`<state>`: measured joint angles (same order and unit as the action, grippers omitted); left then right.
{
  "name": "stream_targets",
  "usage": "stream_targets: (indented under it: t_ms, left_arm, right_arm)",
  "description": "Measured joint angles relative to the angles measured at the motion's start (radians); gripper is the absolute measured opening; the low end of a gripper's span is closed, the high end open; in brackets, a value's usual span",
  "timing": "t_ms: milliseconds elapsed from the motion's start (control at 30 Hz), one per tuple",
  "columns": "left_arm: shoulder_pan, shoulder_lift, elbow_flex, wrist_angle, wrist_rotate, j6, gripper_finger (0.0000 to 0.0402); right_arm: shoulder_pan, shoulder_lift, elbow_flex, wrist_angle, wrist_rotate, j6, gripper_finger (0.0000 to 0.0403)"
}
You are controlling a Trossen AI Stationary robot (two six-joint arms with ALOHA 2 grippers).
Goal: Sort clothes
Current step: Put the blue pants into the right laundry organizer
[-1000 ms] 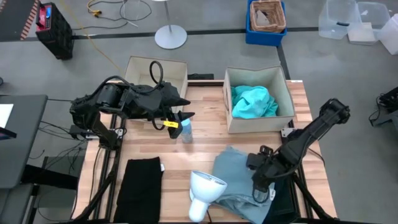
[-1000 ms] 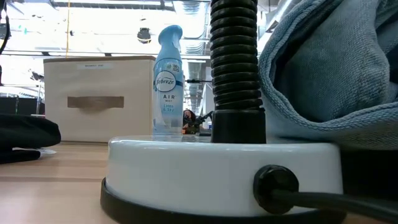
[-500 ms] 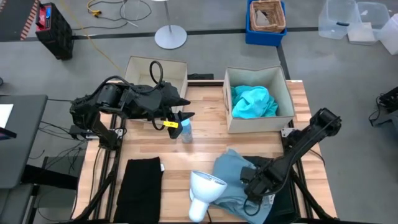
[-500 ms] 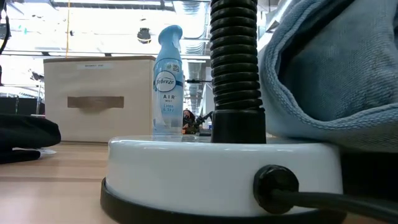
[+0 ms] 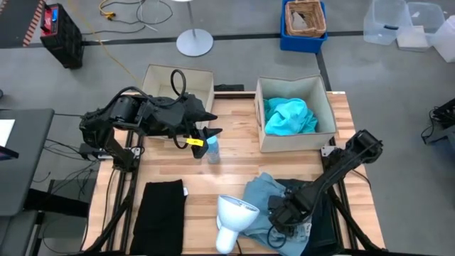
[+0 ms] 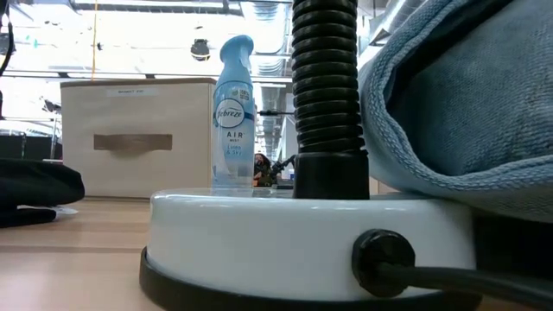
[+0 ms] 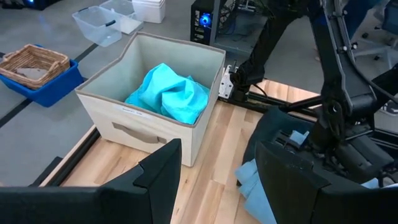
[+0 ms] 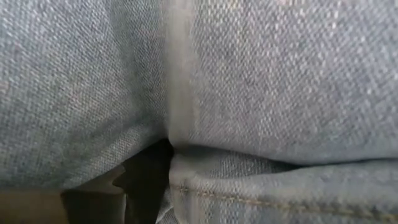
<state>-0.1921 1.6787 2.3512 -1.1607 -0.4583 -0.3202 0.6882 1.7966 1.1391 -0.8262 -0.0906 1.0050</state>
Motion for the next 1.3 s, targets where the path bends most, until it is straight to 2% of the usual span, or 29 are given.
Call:
stream_targets:
  t_ms: [167,433,633,767,1000,1300]
  left_arm:
    - [0.000,0.000,0.000,0.000,0.000,0.000,0.0198]
    - [0.000,0.000,0.000,0.000,0.000,0.000,0.0198]
    - [0.000,0.000,0.000,0.000,-0.001,0.000,0.0198]
    - [0.000,0.000,0.000,0.000,-0.003,0.000,0.0198]
    - [0.000,0.000,0.000,0.001,-0.003,0.000,0.0198]
    - [0.007,0.000,0.000,0.000,-0.003,-0.001,0.0198]
  right_arm:
    - [-0.034,-0.022,-0.006,0.007,-0.016,-0.038,0.0239]
    - [-0.045,-0.023,-0.005,0.012,-0.014,-0.048,0.0054]
    - [-0.045,-0.033,0.003,0.005,0.001,-0.045,0.0052]
    - [-0.044,-0.087,0.018,-0.045,0.056,-0.034,0.0052]
    - [-0.043,-0.301,0.034,-0.154,0.235,0.037,0.0051]
    - [-0.042,-0.571,0.036,-0.181,0.384,0.037,0.0048]
